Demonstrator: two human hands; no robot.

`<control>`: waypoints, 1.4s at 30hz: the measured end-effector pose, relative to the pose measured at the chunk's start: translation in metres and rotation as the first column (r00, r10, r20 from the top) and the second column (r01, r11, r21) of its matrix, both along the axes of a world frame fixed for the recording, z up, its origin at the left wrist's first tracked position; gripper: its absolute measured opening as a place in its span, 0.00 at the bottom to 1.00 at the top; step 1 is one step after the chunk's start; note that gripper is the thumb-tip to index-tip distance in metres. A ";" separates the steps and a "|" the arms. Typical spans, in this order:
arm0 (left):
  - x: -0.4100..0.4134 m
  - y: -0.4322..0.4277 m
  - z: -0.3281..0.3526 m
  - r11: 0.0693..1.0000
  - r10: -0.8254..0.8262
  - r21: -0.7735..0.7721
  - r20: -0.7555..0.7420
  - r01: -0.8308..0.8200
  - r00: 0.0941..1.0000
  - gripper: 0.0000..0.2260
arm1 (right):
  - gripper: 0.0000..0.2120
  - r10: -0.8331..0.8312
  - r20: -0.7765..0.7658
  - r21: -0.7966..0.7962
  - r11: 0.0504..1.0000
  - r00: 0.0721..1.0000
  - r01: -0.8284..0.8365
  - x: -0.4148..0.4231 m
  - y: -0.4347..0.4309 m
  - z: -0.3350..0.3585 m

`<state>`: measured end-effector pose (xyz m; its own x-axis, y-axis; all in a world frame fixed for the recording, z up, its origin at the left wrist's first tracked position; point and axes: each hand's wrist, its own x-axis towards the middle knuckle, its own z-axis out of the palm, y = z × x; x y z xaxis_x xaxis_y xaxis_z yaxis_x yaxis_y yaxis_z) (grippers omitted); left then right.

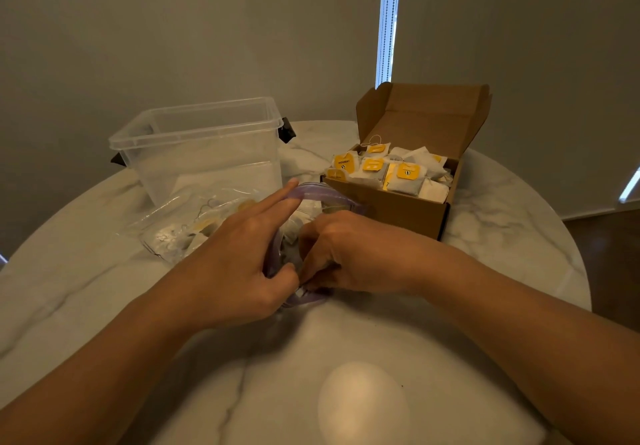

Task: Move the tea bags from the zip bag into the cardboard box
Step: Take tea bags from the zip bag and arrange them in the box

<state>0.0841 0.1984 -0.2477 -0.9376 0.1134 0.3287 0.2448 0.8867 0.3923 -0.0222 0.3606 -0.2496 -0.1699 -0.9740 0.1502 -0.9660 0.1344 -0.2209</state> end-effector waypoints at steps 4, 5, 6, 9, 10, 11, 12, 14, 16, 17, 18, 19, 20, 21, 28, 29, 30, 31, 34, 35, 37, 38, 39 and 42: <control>0.000 -0.001 -0.001 1.000 0.011 -0.010 -0.011 -0.011 1.000 0.39 | 0.07 -0.005 -0.068 -0.088 0.996 0.998 -0.001 0.002 0.005 -0.004; -0.001 -0.002 -0.001 1.000 0.013 -0.008 -0.015 -0.013 1.000 0.38 | 0.06 -0.018 -0.064 -0.127 0.992 0.998 0.010 0.001 0.007 -0.004; -0.001 -0.002 -0.001 1.000 0.012 -0.005 -0.019 -0.012 1.000 0.38 | 0.06 -0.028 -0.048 -0.168 0.986 0.998 0.020 0.001 0.009 -0.003; -0.001 -0.003 -0.001 1.000 -0.004 0.007 -0.029 0.004 1.000 0.37 | 0.03 -0.058 0.082 -0.271 0.959 0.995 0.079 -0.003 0.016 0.003; -0.001 -0.002 -0.001 1.000 -0.008 0.012 -0.027 0.008 1.000 0.36 | 0.03 -0.072 0.158 -0.293 0.949 0.985 0.116 -0.004 0.018 0.005; -0.001 -0.002 -0.001 1.000 -0.010 0.016 -0.023 0.010 1.000 0.36 | 0.04 -0.087 0.245 -0.311 0.936 0.966 0.163 -0.007 0.021 0.006; -0.001 -0.002 -0.001 1.000 -0.008 0.016 -0.020 0.009 1.000 0.36 | 0.04 -0.100 0.337 -0.323 0.922 0.936 0.215 -0.009 0.025 0.007; -0.002 -0.003 -0.002 1.000 -0.003 0.013 -0.019 0.003 1.000 0.37 | 0.04 -0.108 0.481 -0.344 0.890 0.870 0.300 -0.016 0.031 0.009; -0.002 -0.004 -0.002 1.000 0.007 0.014 -0.005 -0.007 1.000 0.38 | 0.04 -0.095 0.574 -0.361 0.862 0.813 0.355 -0.021 0.037 0.010; -0.002 -0.004 -0.002 1.000 0.011 0.016 0.003 -0.011 1.000 0.38 | 0.04 -0.084 0.615 -0.364 0.852 0.784 0.377 -0.023 0.039 0.010; -0.002 -0.005 -0.002 1.000 0.011 0.018 0.005 -0.011 1.000 0.38 | 0.04 -0.070 0.651 -0.368 0.842 0.756 0.394 -0.025 0.042 0.011; -0.002 -0.005 -0.002 1.000 0.007 0.021 0.005 -0.007 1.000 0.38 | 0.05 -0.051 0.681 -0.376 0.832 0.730 0.409 -0.026 0.044 0.012; -0.002 -0.005 -0.002 1.000 -0.001 0.026 0.005 0.000 1.000 0.37 | 0.05 -0.032 0.702 -0.390 0.819 0.712 0.421 -0.028 0.046 0.014; -0.002 -0.005 -0.002 0.999 -0.010 0.030 0.004 0.010 1.000 0.37 | 0.05 -0.017 0.713 -0.408 0.803 0.701 0.435 -0.029 0.049 0.016; 0.000 -0.003 0.001 0.998 -0.054 0.042 -0.008 0.054 0.999 0.32 | 0.05 0.004 0.772 -0.515 0.590 0.635 0.622 -0.060 0.075 0.044; 0.000 -0.003 0.001 0.997 -0.061 0.049 -0.012 0.062 0.998 0.32 | 0.04 -0.017 0.776 -0.517 0.555 0.631 0.651 -0.065 0.081 0.048; 0.000 -0.002 0.002 0.996 -0.068 0.057 -0.013 0.068 0.998 0.32 | 0.03 -0.050 0.780 -0.513 0.521 0.624 0.683 -0.069 0.086 0.051; 0.000 -0.003 0.001 0.995 -0.073 0.061 -0.012 0.074 0.997 0.32 | 0.02 -0.089 0.783 -0.504 0.489 0.615 0.712 -0.074 0.091 0.054; -0.001 -0.004 -0.001 0.996 -0.069 0.061 -0.013 0.070 0.997 0.33 | 0.02 -0.207 0.779 -0.473 0.428 0.593 0.770 -0.084 0.099 0.054; -0.001 -0.004 -0.001 0.996 -0.065 0.058 -0.014 0.066 0.998 0.34 | 0.02 -0.231 0.781 -0.458 0.420 0.581 0.783 -0.087 0.100 0.052; -0.001 -0.002 0.001 0.996 -0.068 0.050 -0.020 0.069 0.998 0.34 | 0.02 -0.264 0.789 -0.431 0.406 0.555 0.806 -0.090 0.100 0.048; 0.000 -0.001 0.002 0.996 -0.074 0.051 -0.025 0.075 0.997 0.33 | 0.02 -0.273 0.794 -0.421 0.398 0.543 0.815 -0.091 0.099 0.046; 0.000 0.000 0.003 0.995 -0.078 0.055 -0.028 0.080 0.997 0.33 | 0.02 -0.276 0.801 -0.412 0.391 0.532 0.823 -0.092 0.098 0.045; -0.001 0.000 0.002 0.995 -0.079 0.060 -0.034 0.081 0.996 0.33 | 0.03 -0.281 0.821 -0.390 0.362 0.498 0.847 -0.095 0.089 0.048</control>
<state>0.0835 0.1987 -0.2455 -0.9155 0.1664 0.3662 0.3269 0.8384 0.4361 -0.1177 0.4500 -0.2014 -0.9374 -0.1717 0.3029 -0.3255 0.1239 -0.9374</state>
